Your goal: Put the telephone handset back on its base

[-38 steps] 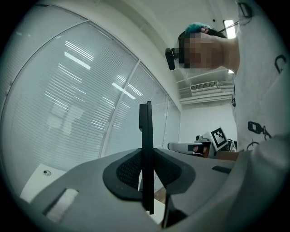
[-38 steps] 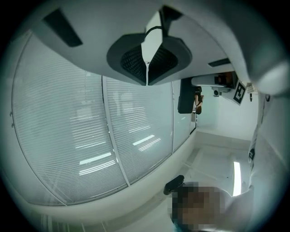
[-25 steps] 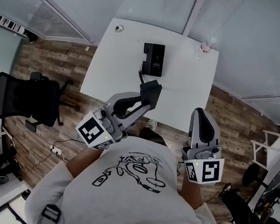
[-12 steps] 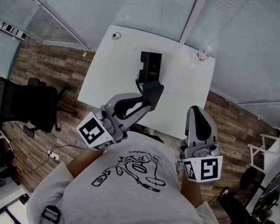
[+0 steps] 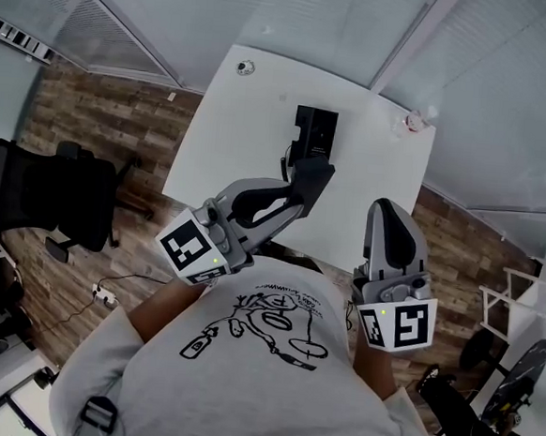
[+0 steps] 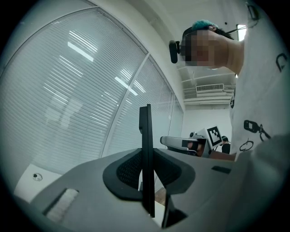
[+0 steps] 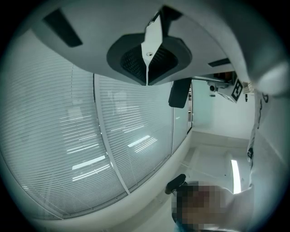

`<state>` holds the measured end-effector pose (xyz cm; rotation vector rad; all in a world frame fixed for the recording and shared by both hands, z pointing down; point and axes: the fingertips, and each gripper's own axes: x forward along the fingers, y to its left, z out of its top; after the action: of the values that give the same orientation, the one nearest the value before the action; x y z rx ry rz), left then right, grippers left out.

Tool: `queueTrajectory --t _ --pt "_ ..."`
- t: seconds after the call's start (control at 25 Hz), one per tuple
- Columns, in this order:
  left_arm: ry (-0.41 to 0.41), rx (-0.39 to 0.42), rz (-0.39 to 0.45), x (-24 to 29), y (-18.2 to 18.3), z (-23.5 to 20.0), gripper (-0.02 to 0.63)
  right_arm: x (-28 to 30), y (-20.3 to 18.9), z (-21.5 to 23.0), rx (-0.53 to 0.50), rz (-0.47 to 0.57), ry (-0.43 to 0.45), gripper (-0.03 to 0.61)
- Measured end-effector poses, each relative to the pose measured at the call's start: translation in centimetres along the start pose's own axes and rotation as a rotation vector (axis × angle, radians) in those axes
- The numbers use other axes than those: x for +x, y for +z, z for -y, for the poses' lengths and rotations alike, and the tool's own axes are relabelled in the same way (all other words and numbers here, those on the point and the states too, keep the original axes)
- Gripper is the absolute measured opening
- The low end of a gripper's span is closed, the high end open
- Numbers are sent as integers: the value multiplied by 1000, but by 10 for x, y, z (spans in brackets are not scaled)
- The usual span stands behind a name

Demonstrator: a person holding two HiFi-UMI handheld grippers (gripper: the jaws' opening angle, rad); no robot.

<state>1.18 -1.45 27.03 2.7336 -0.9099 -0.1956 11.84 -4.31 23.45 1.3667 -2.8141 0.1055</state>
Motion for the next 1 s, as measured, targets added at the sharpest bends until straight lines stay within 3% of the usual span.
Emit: queueTrajectory --t 0.48,1.0 --pt "-7 -108 -12 -6 -26 -38 68 6 -22 -12 23 -52 -27 11" --pt "-28 -244 -29 5 -78 -84 68 2 -47 -19 45 -96 -36 11"
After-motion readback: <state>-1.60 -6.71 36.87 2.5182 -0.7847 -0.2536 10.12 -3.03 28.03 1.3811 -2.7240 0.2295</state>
